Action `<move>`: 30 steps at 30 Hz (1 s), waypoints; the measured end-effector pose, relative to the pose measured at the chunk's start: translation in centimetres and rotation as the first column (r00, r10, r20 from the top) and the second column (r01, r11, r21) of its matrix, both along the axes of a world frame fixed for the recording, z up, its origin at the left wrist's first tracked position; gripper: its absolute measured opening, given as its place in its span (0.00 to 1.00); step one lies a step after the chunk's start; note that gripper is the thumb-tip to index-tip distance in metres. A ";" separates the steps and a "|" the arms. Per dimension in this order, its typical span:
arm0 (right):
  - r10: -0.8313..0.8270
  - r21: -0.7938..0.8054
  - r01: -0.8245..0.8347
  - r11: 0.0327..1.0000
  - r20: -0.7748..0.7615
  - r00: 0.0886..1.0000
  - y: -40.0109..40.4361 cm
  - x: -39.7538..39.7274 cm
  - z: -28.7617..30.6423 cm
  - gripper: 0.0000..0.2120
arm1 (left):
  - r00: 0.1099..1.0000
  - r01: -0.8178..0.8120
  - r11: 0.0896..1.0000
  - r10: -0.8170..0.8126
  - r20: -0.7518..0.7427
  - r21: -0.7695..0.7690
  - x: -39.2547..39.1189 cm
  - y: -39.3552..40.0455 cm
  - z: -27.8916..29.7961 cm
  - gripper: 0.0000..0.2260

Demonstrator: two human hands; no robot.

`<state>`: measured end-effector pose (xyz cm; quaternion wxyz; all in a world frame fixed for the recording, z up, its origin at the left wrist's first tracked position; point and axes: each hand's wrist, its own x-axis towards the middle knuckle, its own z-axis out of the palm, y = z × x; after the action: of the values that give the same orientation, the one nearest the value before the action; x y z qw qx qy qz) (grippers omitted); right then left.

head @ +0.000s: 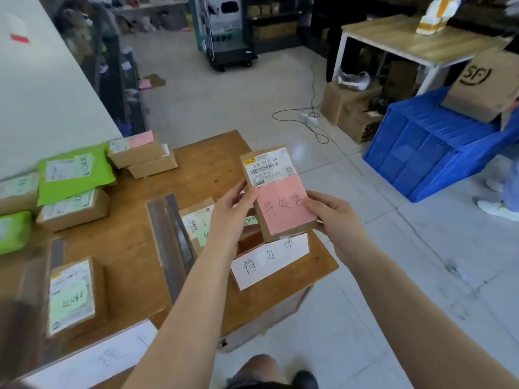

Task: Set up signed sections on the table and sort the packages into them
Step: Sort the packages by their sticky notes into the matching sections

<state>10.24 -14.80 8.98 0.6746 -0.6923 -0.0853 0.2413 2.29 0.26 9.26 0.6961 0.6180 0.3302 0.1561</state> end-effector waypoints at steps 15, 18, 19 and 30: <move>0.157 -0.280 -0.163 0.946 -0.042 0.987 4.4 11.9 -4.8 0.12 | 0.993 -0.063 0.997 0.059 -0.100 -0.044 9.7 3.2 -5.5 0.12; 0.183 -0.332 -0.195 0.923 -0.068 0.981 6.1 13.5 -6.0 0.11 | 0.990 -0.041 0.999 0.036 -0.139 -0.029 10.7 4.5 -7.0 0.08; 0.195 -0.348 -0.209 0.914 -0.074 0.978 6.6 13.9 -6.5 0.10 | 0.987 -0.035 0.999 0.032 -0.155 -0.018 11.0 4.9 -7.6 0.07; 0.358 -0.505 -0.387 0.771 -0.159 0.920 8.5 15.7 -11.2 0.17 | 0.917 0.033 0.963 0.078 -0.392 0.269 12.9 6.0 -11.5 0.03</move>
<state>25.98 -6.26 -2.25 0.3991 -0.8129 -0.1330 0.4027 15.15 6.30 -2.27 0.5215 0.7220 0.4480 0.0783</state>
